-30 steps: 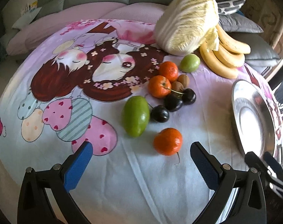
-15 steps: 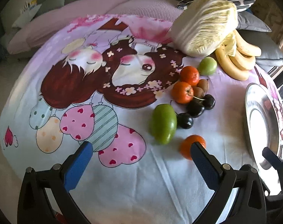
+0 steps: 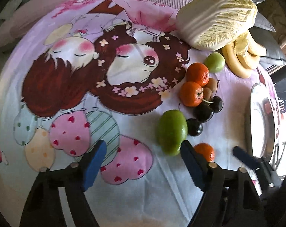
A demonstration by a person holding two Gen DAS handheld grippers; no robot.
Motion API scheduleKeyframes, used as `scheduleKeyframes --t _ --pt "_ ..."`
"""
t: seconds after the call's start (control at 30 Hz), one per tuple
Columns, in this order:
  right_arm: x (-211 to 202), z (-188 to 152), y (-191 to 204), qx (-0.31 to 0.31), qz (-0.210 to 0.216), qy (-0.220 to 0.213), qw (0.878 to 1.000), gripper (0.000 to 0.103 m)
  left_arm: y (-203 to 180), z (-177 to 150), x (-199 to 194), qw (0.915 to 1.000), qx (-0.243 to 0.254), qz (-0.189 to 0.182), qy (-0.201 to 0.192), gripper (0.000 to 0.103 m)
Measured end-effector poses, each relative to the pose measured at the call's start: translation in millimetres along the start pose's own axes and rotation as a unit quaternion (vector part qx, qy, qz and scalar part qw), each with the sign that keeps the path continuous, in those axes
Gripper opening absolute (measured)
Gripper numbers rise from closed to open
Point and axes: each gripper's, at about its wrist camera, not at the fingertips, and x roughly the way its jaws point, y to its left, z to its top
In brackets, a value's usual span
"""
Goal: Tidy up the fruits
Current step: 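Grasp the large green mango with the left tool while the right tool grasps a tangerine, then carry the green mango in the left tool and tangerine in the right tool into the steel bowl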
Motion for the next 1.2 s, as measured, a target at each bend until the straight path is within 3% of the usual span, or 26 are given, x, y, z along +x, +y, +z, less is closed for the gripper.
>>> scheduleKeyframes --t 0.2,0.3,0.37,0.53,0.67,0.9,1.2 --pt "11.9 3.7 2.6 0.005 0.029 0.004 1.0 0.076 -12.9 13.1 8.3 0.9996 0.01 -0.025 0.002 0.07" --pt "14.9 7.9 5.6 0.003 0.036 0.002 0.999 0.07 -19.2 17.5 16.2 0.9993 0.016 -0.031 0.011 0.058" --pt "16.6 8.4 6.4 0.004 0.045 0.004 0.999 0.056 -22.2 18.8 20.2 0.9992 0.018 -0.032 0.013 0.052" --pt "18.2 6.6 4.7 0.011 0.068 0.005 0.998 0.04 -35.9 17.7 27.2 0.9993 0.018 -0.032 0.009 0.047" --pt "17.6 5.1 3.1 0.014 0.08 0.003 0.997 0.04 -39.4 16.3 35.9 0.9991 0.009 -0.04 0.009 0.038" --pt "11.0 4.6 -5.7 0.031 0.092 -0.006 0.995 0.04 -51.6 10.9 42.7 0.9994 -0.006 -0.033 -0.002 0.038" --pt "-11.8 6.7 -18.1 0.043 0.093 -0.031 0.994 0.04 -64.6 -0.7 19.4 0.9985 -0.017 -0.051 -0.012 0.038"
